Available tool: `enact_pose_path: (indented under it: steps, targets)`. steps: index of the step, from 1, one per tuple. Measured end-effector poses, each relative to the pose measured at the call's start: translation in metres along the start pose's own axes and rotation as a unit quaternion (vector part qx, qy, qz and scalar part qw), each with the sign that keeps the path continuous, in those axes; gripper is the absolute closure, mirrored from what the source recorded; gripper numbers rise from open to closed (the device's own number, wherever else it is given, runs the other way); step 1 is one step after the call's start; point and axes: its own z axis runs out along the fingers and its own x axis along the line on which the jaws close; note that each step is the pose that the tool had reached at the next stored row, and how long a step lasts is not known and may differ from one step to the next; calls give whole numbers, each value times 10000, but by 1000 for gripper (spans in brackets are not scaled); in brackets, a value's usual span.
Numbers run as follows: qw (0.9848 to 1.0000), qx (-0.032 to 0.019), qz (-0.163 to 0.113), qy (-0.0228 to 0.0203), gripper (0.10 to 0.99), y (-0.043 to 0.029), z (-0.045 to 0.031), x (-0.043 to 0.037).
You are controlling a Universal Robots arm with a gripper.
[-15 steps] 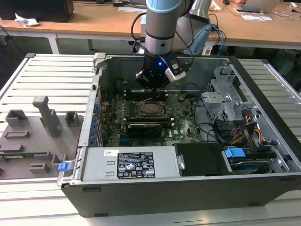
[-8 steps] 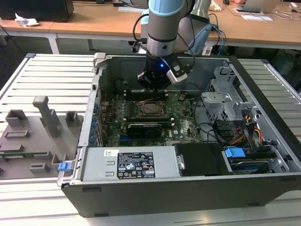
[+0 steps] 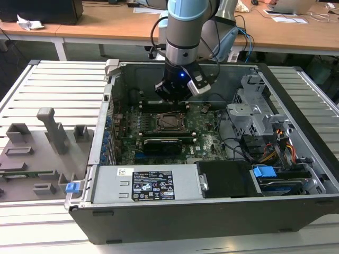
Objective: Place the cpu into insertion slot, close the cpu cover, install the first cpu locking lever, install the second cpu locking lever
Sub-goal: 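Install the first cpu locking lever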
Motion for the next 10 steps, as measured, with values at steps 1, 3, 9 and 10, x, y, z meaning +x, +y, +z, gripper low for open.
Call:
enact_pose_path:
  steps: [1, 3, 9, 10]
  targets:
    - [10000, 1, 21, -1, 980, -1, 1, -1]
    - [10000, 0, 31, -3, 980, -2, 8, -1]
    - [10000, 0, 31, -2, 980, -8, 58, -11]
    - [10000, 1, 31, -3, 980, -8, 65, -14]
